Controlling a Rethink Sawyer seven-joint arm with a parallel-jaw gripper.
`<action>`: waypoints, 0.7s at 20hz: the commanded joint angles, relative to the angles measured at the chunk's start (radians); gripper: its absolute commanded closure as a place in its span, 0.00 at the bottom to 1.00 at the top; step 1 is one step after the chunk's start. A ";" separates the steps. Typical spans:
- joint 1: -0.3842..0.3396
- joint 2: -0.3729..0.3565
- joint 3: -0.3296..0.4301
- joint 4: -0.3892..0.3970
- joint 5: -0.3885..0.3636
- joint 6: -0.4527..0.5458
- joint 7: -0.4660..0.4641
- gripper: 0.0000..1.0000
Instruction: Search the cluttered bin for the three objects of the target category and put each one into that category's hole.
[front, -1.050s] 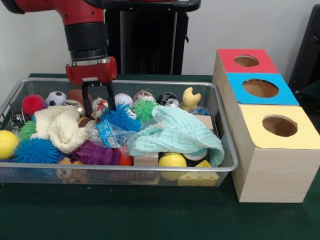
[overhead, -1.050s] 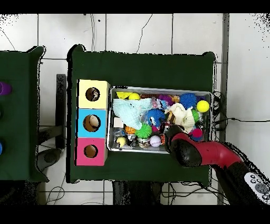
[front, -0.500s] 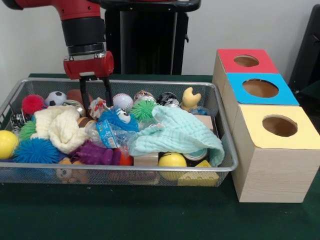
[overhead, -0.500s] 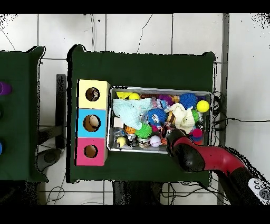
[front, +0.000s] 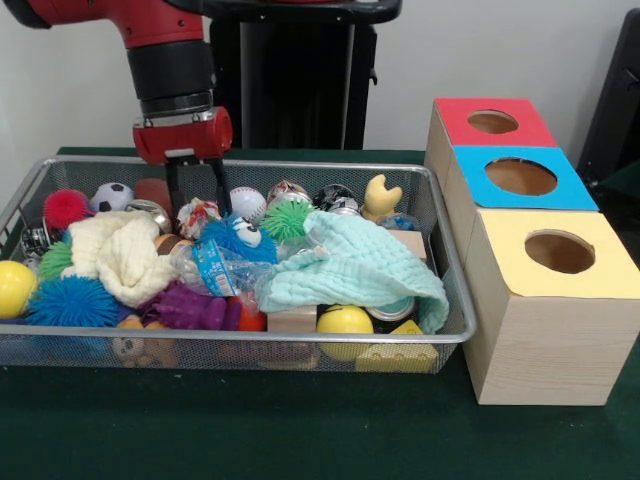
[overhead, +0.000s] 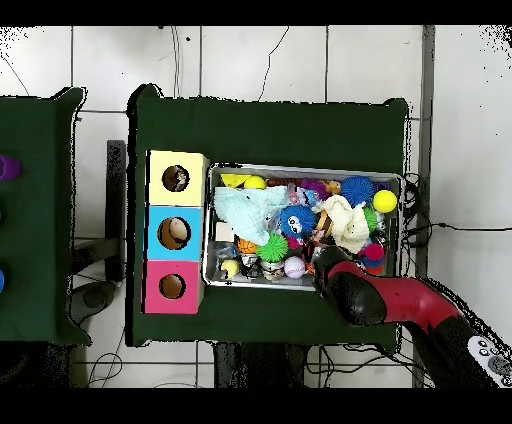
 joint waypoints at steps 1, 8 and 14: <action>0.028 0.068 0.017 -0.044 -0.074 0.052 -0.044 0.00; 0.044 0.088 -0.003 -0.060 -0.087 0.027 -0.036 0.00; 0.060 0.078 -0.013 -0.072 -0.130 -0.002 -0.032 1.00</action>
